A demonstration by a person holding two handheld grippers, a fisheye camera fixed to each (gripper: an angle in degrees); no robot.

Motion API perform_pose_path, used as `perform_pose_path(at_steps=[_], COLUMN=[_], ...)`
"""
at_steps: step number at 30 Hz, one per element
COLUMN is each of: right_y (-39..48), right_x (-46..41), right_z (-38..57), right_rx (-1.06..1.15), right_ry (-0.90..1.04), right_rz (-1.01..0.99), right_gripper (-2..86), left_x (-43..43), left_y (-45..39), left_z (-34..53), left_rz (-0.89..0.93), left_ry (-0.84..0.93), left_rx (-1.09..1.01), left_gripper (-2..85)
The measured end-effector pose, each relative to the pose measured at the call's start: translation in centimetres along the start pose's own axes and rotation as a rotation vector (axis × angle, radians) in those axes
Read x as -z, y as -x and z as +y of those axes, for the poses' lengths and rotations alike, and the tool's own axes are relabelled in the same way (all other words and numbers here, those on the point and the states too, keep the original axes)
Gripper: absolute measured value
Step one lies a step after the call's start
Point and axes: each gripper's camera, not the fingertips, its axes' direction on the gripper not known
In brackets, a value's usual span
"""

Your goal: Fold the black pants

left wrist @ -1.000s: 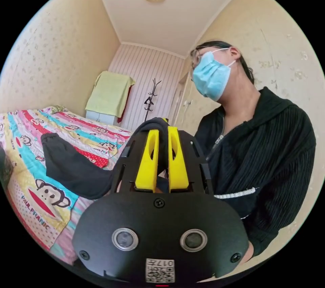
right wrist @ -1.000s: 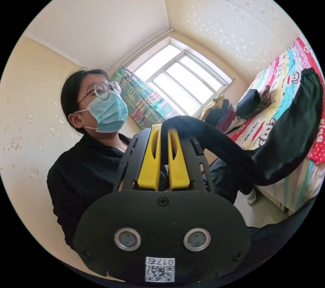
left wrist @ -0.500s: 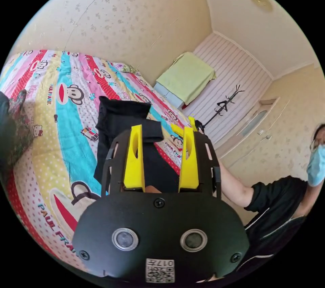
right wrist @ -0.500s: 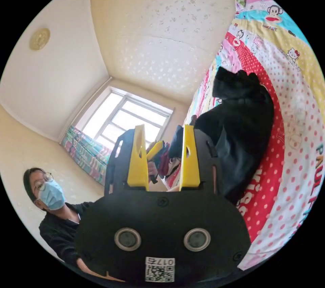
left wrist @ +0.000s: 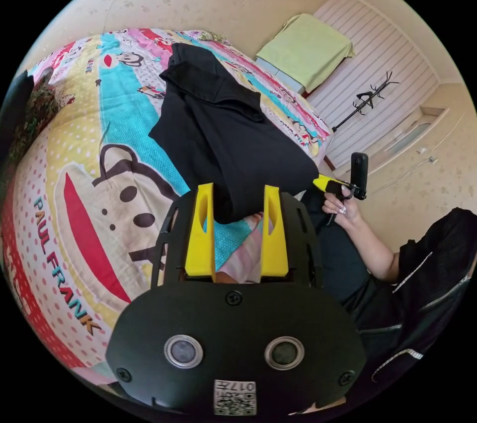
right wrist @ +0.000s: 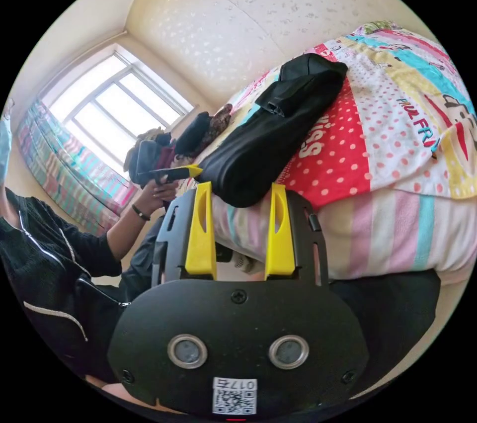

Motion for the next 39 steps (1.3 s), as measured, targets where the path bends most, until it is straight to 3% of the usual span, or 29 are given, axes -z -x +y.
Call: perform_pose_path(at_steps=[6,8,11,15,19,24,26,30,34,36,39], right_y=[1.1,1.7,3.5,5.7,4.7,4.3,4.3,4.3,2.1,-0.7,-3.0], right_x=[-2.0,-1.9,-1.6,-2.1,-5.7,-2.4,-1.7,-2.9,-7.2,-9.3,-10.9], right_z=[0.9,0.8,0.5,1.7,4.0,3.1,1.8,-1.7,-4.2,-4.8,-5.7], right_rx=[-0.036,-0.024,0.042,0.094,0.047,0.035,0.034,0.082,0.004,-0.186,-0.303], right_ry=[-0.092,-0.110,-0.107,0.000,0.213,-0.074,-0.134,-0.105,-0.013,-0.047,-0.071], right_rz=[-0.045,-0.034,-0.050,-0.024,0.055,-0.078,-0.081,0.059,0.094,0.158,0.149], right_gripper=[13.2,10.4,5.7,4.5,5.0,7.8,10.7,15.7,14.6,14.4,14.0], left_x=[-0.2,0.4,2.0,3.2,-0.3,2.7,5.4,7.0,-0.8,-6.0,-8.5], left_y=[1.8,1.2,-0.7,-2.2,-0.9,1.0,-0.7,-5.2,-6.8,-6.0,-5.1], left_z=[-2.1,-2.8,-2.9,-0.5,3.5,6.1,5.5,1.5,-3.3,-3.2,1.6], left_rz=[0.189,0.165,0.223,0.219,0.143,0.337,0.285,0.097,-0.109,-0.237,-0.255], left_ry=[-0.033,-0.029,-0.069,-0.084,0.047,-0.217,-0.324,-0.332,-0.085,0.024,-0.244], left_rx=[0.129,0.109,0.003,-0.026,0.087,0.220,0.161,-0.041,-0.132,-0.114,-0.137], left_gripper=[11.3,5.1,4.0,3.8,4.4,5.7,5.5,6.2,6.7,6.1,4.7])
